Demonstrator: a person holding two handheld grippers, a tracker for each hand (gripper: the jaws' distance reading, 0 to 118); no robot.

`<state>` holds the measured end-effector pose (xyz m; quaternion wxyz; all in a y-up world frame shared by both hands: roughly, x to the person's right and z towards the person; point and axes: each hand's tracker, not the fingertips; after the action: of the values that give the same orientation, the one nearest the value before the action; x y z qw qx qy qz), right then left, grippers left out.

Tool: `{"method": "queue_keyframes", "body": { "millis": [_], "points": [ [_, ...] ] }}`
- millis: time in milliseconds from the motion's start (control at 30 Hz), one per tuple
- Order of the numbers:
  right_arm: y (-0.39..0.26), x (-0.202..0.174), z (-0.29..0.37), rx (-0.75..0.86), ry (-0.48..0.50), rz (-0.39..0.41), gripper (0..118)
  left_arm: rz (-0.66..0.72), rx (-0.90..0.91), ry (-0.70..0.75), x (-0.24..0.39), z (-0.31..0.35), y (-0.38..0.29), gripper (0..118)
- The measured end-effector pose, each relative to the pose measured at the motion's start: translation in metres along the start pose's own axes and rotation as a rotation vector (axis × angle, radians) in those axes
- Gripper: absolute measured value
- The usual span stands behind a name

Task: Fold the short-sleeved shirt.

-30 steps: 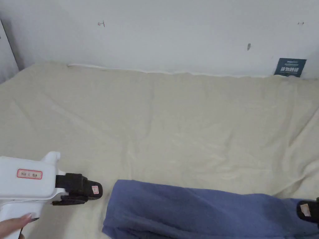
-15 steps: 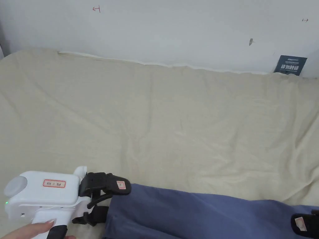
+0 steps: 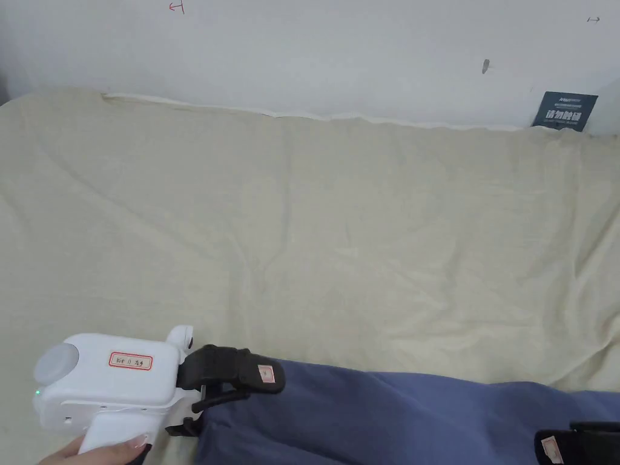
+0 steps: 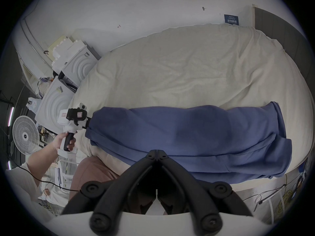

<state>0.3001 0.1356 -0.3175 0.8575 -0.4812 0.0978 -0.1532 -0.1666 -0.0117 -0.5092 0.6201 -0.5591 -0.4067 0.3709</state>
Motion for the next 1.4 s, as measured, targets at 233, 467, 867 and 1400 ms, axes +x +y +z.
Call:
{"method": "queue_keyframes", "body": {
  "millis": [233,467,867,1400],
  "points": [
    [-0.004,0.015,0.004,0.009,0.035,-0.033,0,-0.196,-0.011,0.397,0.052,0.024,-0.010,6],
    [0.001,0.033,0.006,0.051,0.093,-0.061,0,-0.420,0.012,0.953,0.122,0.054,-0.017,6],
    [-0.015,0.062,0.024,0.118,0.186,-0.128,0,-0.477,-0.190,0.794,0.221,-0.104,-0.024,6],
    [-0.054,0.120,0.043,0.153,0.165,-0.281,0,-0.491,-0.248,0.586,0.245,-0.184,-0.026,107]
  ]
}}
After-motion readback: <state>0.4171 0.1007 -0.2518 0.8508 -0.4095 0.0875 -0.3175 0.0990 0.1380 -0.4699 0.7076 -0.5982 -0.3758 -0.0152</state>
